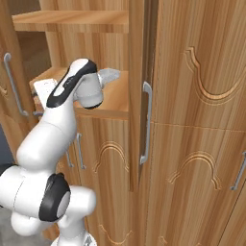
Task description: Retrieve the tupperware from the cabinet, then place the raw meat into the tupperware to avoid contamination.
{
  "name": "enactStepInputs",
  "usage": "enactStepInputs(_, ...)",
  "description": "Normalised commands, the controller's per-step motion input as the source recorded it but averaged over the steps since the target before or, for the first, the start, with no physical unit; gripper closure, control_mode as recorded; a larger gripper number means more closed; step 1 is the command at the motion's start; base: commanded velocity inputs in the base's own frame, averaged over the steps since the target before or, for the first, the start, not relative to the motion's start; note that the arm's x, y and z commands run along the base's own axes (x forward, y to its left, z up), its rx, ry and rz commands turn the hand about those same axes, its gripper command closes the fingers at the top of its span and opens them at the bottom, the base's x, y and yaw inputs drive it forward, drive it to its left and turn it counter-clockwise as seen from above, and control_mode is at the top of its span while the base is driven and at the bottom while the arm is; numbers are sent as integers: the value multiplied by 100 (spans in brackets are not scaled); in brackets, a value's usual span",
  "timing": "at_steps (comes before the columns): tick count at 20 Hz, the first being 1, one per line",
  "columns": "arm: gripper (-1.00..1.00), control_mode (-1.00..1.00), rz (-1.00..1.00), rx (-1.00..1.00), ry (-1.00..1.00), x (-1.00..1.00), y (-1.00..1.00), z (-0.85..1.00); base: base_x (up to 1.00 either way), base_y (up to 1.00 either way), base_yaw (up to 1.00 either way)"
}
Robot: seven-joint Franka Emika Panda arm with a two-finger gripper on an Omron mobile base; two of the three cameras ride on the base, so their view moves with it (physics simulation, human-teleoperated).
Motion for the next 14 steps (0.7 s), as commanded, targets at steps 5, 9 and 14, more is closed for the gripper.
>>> enactStepInputs(5, -100, -100, 27, -10, 4, -42, 84, -3, 0, 0, 0)
enactStepInputs(9, -100, -100, 19, -15, 9, -48, 100, -5, 0, 0, 0)
enactStepInputs(14, -100, -100, -1, -13, 11, -38, 87, -14, 0, 0, 0)
